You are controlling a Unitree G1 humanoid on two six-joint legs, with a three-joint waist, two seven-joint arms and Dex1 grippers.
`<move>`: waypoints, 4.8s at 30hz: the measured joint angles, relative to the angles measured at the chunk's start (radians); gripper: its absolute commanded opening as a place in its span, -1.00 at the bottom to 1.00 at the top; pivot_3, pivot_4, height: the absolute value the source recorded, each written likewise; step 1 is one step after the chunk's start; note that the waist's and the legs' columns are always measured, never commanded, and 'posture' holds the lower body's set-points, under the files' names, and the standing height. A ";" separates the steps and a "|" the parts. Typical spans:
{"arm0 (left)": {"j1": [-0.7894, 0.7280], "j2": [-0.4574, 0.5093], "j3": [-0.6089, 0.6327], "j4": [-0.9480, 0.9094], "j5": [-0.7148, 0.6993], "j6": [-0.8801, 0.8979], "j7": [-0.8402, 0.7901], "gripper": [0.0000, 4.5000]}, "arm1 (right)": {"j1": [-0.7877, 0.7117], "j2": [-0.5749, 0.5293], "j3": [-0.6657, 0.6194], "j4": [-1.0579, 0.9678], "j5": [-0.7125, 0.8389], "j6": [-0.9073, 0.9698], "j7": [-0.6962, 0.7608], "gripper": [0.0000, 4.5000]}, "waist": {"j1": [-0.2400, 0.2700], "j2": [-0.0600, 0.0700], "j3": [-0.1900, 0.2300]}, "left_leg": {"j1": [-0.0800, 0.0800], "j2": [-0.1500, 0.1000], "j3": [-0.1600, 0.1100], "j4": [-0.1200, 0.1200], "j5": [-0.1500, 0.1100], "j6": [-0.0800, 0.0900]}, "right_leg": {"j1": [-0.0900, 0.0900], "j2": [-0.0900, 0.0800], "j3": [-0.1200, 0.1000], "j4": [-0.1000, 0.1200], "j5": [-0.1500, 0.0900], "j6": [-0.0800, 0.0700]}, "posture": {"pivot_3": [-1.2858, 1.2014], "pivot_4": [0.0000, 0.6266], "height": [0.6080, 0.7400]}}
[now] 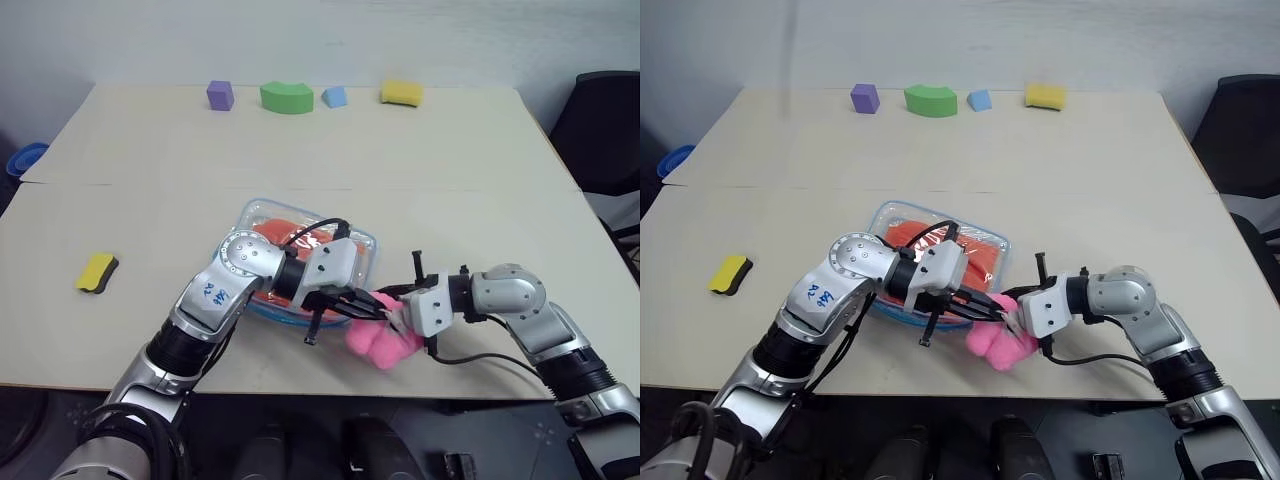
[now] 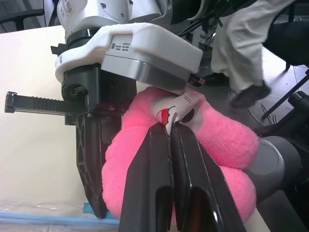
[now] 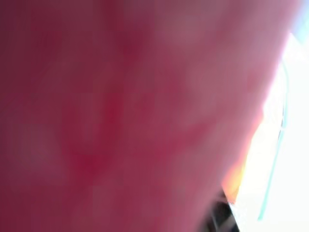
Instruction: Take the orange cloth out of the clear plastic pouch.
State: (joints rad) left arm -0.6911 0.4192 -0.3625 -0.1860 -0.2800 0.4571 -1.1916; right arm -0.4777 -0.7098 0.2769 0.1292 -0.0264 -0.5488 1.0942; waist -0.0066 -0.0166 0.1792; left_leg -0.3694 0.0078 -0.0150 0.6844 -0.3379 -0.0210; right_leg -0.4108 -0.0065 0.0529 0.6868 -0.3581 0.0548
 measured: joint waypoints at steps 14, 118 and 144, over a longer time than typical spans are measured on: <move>0.089 0.091 0.055 -0.099 -0.043 0.073 0.030 -1.00 | -0.062 0.007 -0.003 0.113 -0.030 -0.048 -0.021 -0.98 | -0.015 0.000 0.000 | 0.000 0.001 0.000 0.000 0.000 0.000 | 0.000 0.000 0.000 0.001 0.000 0.000 | 0.03 -0.52 1.00; 0.602 0.467 0.727 -0.236 -0.459 0.383 0.322 -1.00 | 0.114 0.149 0.150 -0.269 -0.199 0.308 -0.194 -0.99 | -0.023 0.001 0.000 | 0.000 0.001 -0.003 -0.004 -0.003 0.002 | 0.001 -0.001 -0.004 -0.004 -0.001 -0.001 | 0.03 -0.52 1.00; 0.698 0.532 0.827 0.052 -0.359 0.231 0.240 -1.00 | 0.057 -0.253 -0.033 0.109 0.059 -0.264 0.042 -0.99 | -0.024 0.001 0.001 | 0.000 0.001 -0.003 -0.004 -0.004 0.004 | 0.001 -0.002 -0.005 -0.006 -0.001 -0.001 | 0.03 -0.52 1.00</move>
State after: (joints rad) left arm 0.0066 0.9510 0.4642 -0.1338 -0.6390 0.6881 -0.9517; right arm -0.4203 -0.9624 0.2437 0.2384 0.0322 -0.8126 1.1365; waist -0.0304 -0.0159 0.1799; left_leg -0.3697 0.0093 -0.0180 0.6802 -0.3417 -0.0171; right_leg -0.4098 -0.0081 0.0484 0.6812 -0.3587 0.0536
